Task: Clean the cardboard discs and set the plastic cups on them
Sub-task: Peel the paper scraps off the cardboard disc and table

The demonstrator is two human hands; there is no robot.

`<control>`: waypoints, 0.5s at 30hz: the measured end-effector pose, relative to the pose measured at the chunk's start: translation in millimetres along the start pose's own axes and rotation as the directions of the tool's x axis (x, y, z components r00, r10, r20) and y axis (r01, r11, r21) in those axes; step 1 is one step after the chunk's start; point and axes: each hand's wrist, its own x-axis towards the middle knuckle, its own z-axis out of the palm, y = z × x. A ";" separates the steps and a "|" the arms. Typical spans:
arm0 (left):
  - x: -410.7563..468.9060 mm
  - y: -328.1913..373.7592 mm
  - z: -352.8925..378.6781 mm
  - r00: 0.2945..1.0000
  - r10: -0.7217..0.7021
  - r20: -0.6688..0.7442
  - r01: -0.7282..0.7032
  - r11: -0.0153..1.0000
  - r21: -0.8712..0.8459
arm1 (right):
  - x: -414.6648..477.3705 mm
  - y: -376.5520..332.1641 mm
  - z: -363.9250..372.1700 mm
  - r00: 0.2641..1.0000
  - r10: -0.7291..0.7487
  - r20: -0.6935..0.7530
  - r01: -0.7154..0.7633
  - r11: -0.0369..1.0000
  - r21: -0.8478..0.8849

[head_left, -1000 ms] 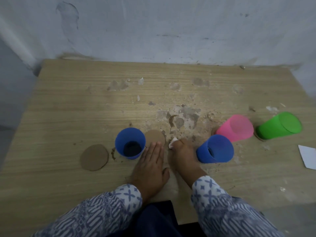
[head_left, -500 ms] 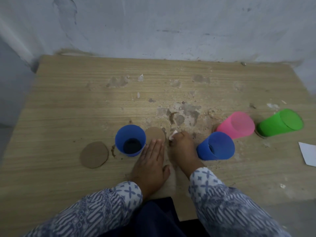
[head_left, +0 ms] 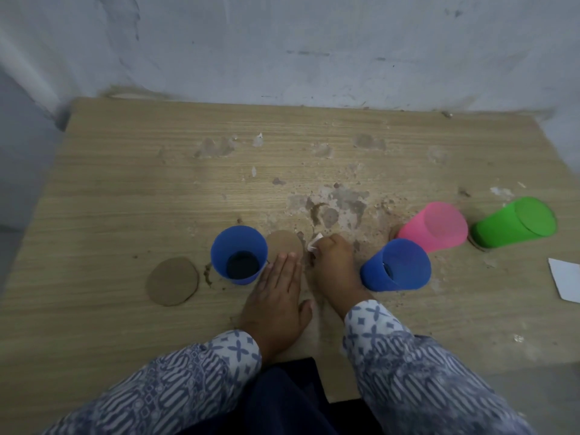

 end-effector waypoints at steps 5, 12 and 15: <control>0.4 0.6 0.0 1.000 0.017 -0.019 -0.017 0.999 -0.038 | -33.1 -6.2 1.8 0.995 -0.087 0.053 0.089 0.995 -0.049; 0.5 -0.3 0.3 1.000 0.012 0.009 -0.012 1.000 -0.002 | -1.3 5.9 -6.2 0.999 0.037 -0.007 -0.037 0.999 -0.001; 0.6 0.3 -0.5 1.000 0.007 0.006 -0.007 1.000 -0.007 | -0.4 -2.5 -2.5 1.000 -0.020 -0.018 0.020 0.999 -0.029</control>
